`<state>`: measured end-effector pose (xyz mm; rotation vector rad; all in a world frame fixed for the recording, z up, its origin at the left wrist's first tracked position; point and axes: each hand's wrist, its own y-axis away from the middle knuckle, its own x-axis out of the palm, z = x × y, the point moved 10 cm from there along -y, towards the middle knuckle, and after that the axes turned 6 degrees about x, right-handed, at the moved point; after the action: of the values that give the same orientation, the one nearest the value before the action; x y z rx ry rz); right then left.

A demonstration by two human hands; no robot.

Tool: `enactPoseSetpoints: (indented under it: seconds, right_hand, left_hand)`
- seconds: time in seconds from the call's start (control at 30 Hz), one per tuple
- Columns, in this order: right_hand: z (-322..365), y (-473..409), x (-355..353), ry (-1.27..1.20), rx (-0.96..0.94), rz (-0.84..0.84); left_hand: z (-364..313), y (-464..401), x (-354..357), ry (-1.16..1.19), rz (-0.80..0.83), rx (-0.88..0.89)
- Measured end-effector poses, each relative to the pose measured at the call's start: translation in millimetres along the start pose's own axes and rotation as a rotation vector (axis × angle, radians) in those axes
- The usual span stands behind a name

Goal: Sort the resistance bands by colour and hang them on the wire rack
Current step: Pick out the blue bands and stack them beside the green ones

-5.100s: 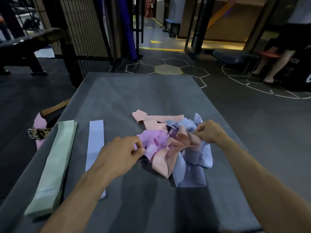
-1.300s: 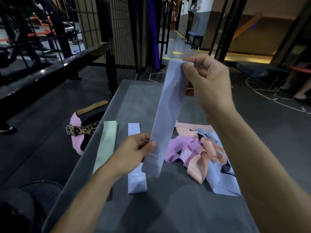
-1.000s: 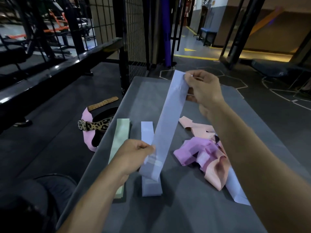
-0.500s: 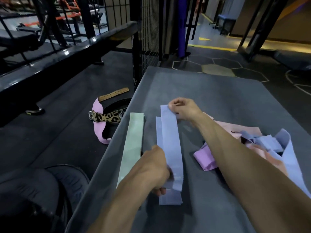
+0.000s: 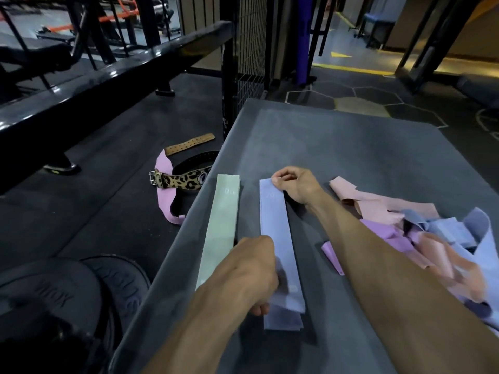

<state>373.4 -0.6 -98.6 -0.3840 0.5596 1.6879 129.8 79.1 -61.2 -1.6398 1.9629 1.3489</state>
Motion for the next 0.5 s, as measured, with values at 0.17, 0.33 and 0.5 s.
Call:
enactPoseSetpoints:
  seconds: [0.17, 0.33, 0.5]
  right_hand:
    - [-1.9, -1.3, 2.9, -0.017, 0.007, 0.013]
    - [2.0, -0.1, 3.4, 0.048, -0.008, -0.022]
    - [1.4, 1.9, -2.4, 0.144, 0.002, -0.09]
  left_hand:
    - [-2.4, 1.7, -0.2, -0.012, -0.006, 0.019]
    - [-1.5, 1.8, 2.1, -0.055, 0.029, 0.0]
    - [-0.4, 1.2, 6.1, -0.101, 0.083, 0.004]
